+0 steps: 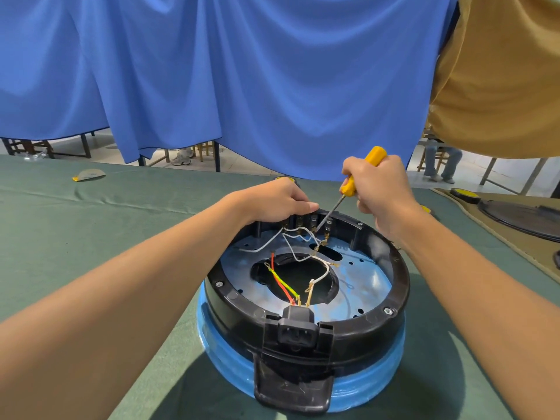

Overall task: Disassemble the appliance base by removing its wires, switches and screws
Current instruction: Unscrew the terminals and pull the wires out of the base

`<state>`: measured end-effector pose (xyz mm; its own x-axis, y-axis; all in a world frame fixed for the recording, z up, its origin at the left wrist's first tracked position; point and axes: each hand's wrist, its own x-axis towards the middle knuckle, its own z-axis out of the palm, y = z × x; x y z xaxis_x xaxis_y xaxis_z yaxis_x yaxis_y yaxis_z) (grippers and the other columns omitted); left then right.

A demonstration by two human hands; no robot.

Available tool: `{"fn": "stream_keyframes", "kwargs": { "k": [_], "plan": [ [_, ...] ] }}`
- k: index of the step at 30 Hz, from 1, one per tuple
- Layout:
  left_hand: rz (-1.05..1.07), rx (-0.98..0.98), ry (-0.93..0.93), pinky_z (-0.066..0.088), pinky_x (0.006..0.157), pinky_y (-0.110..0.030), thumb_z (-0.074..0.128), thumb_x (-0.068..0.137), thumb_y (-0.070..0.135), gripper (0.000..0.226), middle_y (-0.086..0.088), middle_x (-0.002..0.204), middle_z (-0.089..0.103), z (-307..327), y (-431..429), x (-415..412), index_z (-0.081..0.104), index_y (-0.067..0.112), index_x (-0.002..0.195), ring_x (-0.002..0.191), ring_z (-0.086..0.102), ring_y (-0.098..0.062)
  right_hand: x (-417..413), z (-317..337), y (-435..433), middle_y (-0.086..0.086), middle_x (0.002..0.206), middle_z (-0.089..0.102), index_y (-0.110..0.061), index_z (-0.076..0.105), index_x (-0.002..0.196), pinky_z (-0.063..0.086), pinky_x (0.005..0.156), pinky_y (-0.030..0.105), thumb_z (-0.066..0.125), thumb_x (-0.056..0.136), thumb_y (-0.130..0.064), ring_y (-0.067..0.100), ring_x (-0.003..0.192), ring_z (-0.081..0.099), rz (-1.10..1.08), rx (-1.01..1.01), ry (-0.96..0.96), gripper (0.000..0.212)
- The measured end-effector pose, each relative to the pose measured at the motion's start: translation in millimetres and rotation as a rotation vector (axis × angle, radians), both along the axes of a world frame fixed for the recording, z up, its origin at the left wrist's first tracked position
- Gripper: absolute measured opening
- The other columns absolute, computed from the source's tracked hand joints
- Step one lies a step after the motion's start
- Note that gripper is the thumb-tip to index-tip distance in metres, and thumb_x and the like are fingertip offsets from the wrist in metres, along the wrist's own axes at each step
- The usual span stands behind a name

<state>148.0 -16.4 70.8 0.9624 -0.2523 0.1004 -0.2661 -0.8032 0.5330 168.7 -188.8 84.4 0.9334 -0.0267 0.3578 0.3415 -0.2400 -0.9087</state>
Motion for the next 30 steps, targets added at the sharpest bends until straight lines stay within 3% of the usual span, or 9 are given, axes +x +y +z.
{"fn": "stream_keyframes", "kwargs": {
  "k": [3,5,8,10,13,17,19,23,30],
  "plan": [
    [0.0,-0.053,0.004,0.02,0.042,-0.02,0.054,0.097,0.039,0.046,0.0,0.059,0.019,0.7,1.5,-0.2,0.039,0.009,0.065,0.049,0.021,-0.014,-11.0,-1.0,-3.2,0.003,0.049,0.058,-0.016,0.047,0.047,0.029,0.05,0.032,0.058,0.07,-0.023,0.022,0.056,0.042,-0.018,0.112,-0.023,0.026],
    [0.016,-0.093,0.016,0.021,0.048,-0.022,0.057,0.095,0.039,0.047,-0.002,0.061,0.023,0.0,3.5,0.1,0.044,0.004,0.066,0.052,0.023,-0.015,-17.0,-7.6,-1.6,0.002,0.05,0.058,0.003,0.057,0.061,0.031,0.051,0.032,0.06,0.074,-0.025,0.022,0.057,0.041,0.002,0.094,-0.002,0.03],
    [0.055,-0.15,0.029,0.033,0.058,-0.023,0.06,0.094,0.034,0.037,-0.004,0.069,0.049,-1.2,7.8,1.5,0.069,-0.001,0.09,0.062,0.041,-0.016,-22.1,-14.7,-0.1,0.003,0.052,0.057,0.012,0.059,0.072,0.037,0.055,0.034,0.059,0.078,-0.024,0.021,0.059,0.045,0.012,-0.011,-0.002,0.037],
    [0.061,-0.187,0.033,0.043,0.072,-0.023,0.062,0.093,0.031,0.028,0.004,0.083,0.067,-0.5,8.5,0.3,0.074,0.008,0.102,0.074,0.056,-0.012,-24.5,-14.3,-0.4,0.01,0.058,0.057,0.012,0.057,0.07,0.037,0.057,0.036,0.058,0.076,-0.023,0.023,0.059,0.045,0.009,-0.028,-0.011,0.035],
    [0.07,-0.198,0.031,0.048,0.09,-0.035,0.063,0.092,0.031,0.028,0.001,0.094,0.071,0.3,9.0,-1.7,0.074,0.008,0.104,0.086,0.061,-0.014,-27.0,-13.4,0.6,0.015,0.06,0.053,0.012,0.053,0.067,0.036,0.057,0.038,0.056,0.074,-0.023,0.026,0.06,0.044,0.021,-0.051,-0.013,0.035],
    [0.079,-0.014,0.025,0.041,0.064,-0.035,0.059,0.093,0.041,0.038,-0.005,0.069,0.052,8.7,8.9,-5.4,0.073,0.006,0.088,0.061,0.044,-0.016,-27.6,-15.7,0.3,0.011,0.056,0.052,0.011,0.056,0.068,0.039,0.057,0.038,0.058,0.077,-0.024,0.023,0.058,0.045,0.007,-0.048,-0.031,0.036],
    [0.075,0.084,0.001,0.034,0.059,-0.029,0.054,0.095,0.043,0.046,-0.006,0.067,0.046,10.1,8.6,-5.7,0.07,0.0,0.094,0.059,0.037,-0.016,-27.5,-15.2,-0.2,0.009,0.055,0.053,0.012,0.059,0.07,0.041,0.054,0.034,0.059,0.078,-0.024,0.018,0.054,0.046,-0.047,-0.023,-0.071,0.036],
    [0.073,0.046,-0.06,0.028,0.046,-0.016,0.051,0.097,0.038,0.046,-0.003,0.062,0.038,-0.2,11.8,-7.7,0.065,-0.005,0.092,0.051,0.031,-0.01,-25.4,-15.1,-2.1,0.014,0.059,0.058,0.014,0.06,0.076,0.039,0.049,0.024,0.057,0.078,-0.02,0.013,0.049,0.043,-0.093,-0.007,-0.109,0.035],
    [0.097,0.006,-0.049,0.029,0.046,-0.013,0.05,0.099,0.035,0.032,0.002,0.06,0.042,-4.6,12.0,-12.6,0.07,0.009,0.099,0.044,0.035,-0.004,-22.7,-15.5,-3.7,-0.002,0.045,0.055,0.0,0.061,0.055,0.036,0.055,0.033,0.059,0.078,-0.024,0.018,0.053,0.045,-0.031,0.143,-0.069,0.033]
  ]
}}
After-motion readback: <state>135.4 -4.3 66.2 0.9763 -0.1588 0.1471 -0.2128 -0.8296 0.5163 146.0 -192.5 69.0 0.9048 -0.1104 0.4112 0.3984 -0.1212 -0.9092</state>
